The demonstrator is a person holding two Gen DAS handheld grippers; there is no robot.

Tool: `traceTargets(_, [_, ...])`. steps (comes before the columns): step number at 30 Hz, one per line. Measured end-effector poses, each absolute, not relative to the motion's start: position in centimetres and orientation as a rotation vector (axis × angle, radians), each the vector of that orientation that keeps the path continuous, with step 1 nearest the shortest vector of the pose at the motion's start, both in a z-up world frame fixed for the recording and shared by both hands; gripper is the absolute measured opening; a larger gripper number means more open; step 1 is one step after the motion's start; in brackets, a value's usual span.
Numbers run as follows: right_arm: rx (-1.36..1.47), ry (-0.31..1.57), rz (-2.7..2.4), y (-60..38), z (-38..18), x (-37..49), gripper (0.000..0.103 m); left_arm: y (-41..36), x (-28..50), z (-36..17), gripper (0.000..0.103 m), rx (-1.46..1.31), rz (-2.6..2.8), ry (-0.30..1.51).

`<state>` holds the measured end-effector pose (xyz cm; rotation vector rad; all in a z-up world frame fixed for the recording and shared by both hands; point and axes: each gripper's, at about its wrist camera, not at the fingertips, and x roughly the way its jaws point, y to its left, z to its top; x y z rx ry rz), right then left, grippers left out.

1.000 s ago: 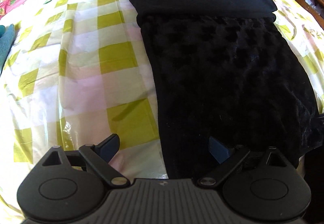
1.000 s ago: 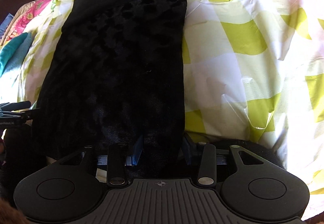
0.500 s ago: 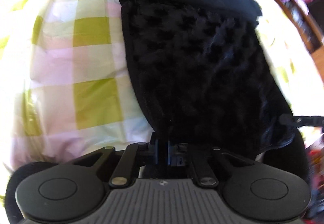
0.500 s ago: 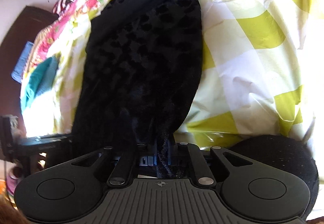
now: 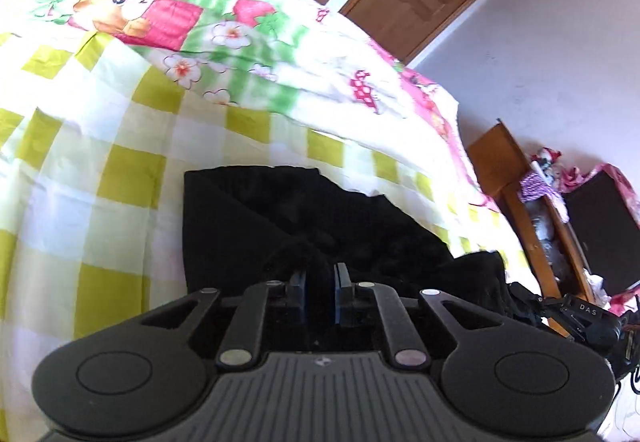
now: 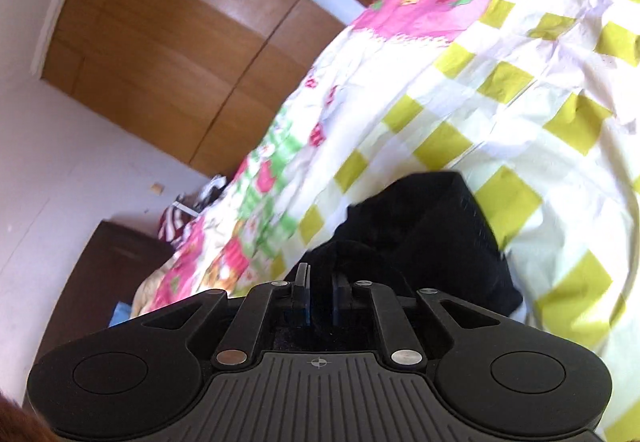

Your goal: Fold small clothes

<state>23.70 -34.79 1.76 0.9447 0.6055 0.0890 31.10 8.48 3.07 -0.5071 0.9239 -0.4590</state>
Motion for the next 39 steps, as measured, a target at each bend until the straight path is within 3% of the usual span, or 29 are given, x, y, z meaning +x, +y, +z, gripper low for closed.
traceTargets(6, [0.804,0.632,0.004,-34.2,-0.2,26.7,0.042,8.8,31.9,-0.2,0.044,-0.487,-0.386,0.937])
traceTargets(8, [0.747,0.606,-0.008,-34.0,-0.4,25.9,0.045,9.5,32.0,-0.7,0.066,-0.524,-0.344,0.927])
traceTargets(12, [0.607,0.591,-0.007,-33.2,0.1,25.4,0.055,10.8,32.6,-0.2,0.067,-0.538,-0.291,0.899])
traceTargets(20, [0.668,0.506,0.050,-33.3,2.2,27.8,0.057,9.5,30.9,4.7,0.068,-0.345,-0.239,0.685])
traceTargets(24, [0.576,0.489,0.022,-33.2,2.2,26.8,0.060,7.9,29.9,4.2,0.072,-0.242,-0.265,0.702])
traceTargets(32, [0.336,0.663,-0.045,-31.7,-2.0,25.7,0.060,4.7,29.2,-2.8,0.073,-0.178,-0.290,0.922])
traceTargets(36, [0.273,0.683,-0.067,-31.0,-3.4,26.8,0.059,4.3,28.4,-3.0,0.075,-0.165,-0.278,0.900])
traceTargets(37, [0.278,0.681,-0.072,-30.9,-3.4,27.0,0.045,4.5,28.4,-2.9,0.075,-0.176,-0.275,0.904])
traceTargets(39, [0.275,0.671,-0.066,-30.5,-3.0,27.1,0.028,4.7,28.3,-2.9,0.075,-0.193,-0.274,0.908])
